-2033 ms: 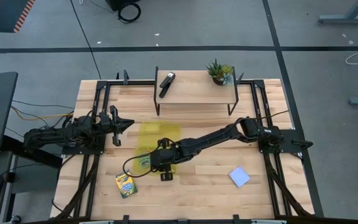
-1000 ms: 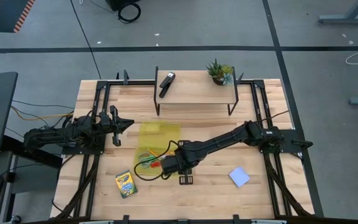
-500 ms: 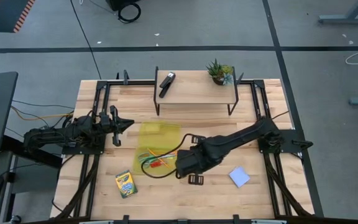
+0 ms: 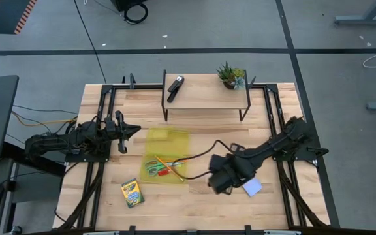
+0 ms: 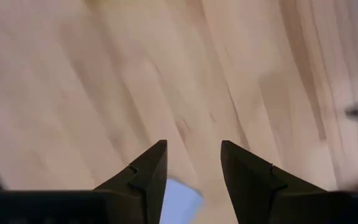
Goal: Pack school essentials
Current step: Put the gray sticky notes into the supply box
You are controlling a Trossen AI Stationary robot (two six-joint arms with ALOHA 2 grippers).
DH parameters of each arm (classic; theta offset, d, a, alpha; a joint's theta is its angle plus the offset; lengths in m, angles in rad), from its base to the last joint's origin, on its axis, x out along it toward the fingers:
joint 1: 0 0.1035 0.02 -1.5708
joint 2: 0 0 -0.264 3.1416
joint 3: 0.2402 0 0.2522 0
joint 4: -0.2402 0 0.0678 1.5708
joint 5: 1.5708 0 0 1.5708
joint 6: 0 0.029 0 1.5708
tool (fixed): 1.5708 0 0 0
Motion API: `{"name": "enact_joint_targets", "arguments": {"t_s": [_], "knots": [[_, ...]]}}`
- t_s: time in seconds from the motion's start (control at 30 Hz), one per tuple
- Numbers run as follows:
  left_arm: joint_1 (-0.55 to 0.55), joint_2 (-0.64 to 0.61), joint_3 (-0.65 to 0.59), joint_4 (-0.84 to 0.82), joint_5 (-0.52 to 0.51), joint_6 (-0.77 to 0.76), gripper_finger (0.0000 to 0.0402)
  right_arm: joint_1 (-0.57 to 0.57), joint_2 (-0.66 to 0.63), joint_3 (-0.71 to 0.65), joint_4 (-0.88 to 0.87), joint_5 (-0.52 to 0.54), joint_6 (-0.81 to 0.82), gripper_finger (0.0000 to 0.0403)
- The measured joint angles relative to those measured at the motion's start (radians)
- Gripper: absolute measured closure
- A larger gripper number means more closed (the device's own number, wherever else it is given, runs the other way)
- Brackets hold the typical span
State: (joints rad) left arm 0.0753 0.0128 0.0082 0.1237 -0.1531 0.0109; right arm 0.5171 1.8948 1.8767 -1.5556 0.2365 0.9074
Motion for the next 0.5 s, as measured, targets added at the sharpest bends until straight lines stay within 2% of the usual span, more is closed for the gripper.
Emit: {"name": "enact_joint_targets", "arguments": {"t_s": [0.1,0.3,0.5], "knots": [[0.0,0.0,0.0,-0.003,0.0,0.0,0.0374,0.032,-0.078,-0.191,0.061,-0.053,0.08,0.0246],[0.0,0.0,0.0,-0.002,0.0,0.0,0.0366,0.091,-0.261,-0.538,0.319,-0.152,0.261,0.0245],[0.0,0.0,0.0,-0.002,0.0,0.0,0.0371,0.15,-0.38,-0.766,0.435,-0.244,0.452,0.0245]]}}
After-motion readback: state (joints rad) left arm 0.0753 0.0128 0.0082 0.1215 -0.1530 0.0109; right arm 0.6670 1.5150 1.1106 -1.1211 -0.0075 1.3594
